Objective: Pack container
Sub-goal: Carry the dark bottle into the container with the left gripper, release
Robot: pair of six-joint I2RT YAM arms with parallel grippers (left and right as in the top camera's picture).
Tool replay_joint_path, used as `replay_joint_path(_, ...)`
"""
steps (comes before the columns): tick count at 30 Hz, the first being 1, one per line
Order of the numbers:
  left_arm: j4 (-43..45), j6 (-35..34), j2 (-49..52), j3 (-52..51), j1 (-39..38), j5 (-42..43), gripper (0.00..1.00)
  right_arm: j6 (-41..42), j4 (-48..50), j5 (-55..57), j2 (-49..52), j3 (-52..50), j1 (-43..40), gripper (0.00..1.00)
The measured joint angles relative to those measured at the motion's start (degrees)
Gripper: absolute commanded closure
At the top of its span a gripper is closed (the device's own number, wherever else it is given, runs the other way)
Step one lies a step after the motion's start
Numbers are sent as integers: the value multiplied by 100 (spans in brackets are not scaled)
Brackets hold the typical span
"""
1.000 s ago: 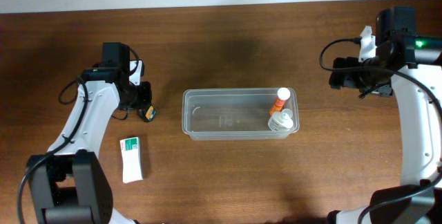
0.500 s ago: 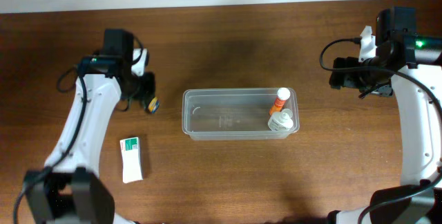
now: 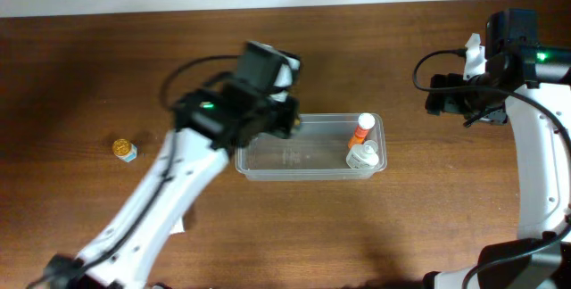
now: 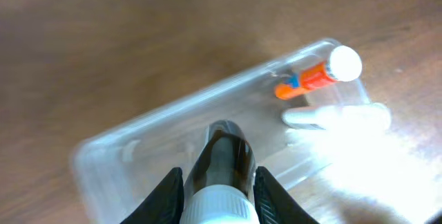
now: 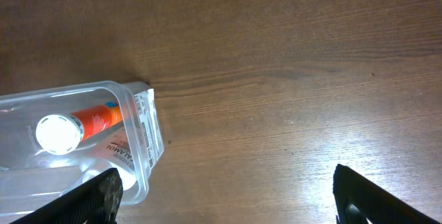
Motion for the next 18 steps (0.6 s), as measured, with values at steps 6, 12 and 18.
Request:
replay_joint_path(6,417,-426,916,-4,-466,-20,99,2,0,0,0,0,0,10)
replay_joint_path(12,946,-546,1683,-7,-682,-46,96,2,-2,0,0,-2,0,10)
replay_joint_path(18,1088,-566,2028,-7,-758,-48,67,2,-2,0,0,-2,0,11)
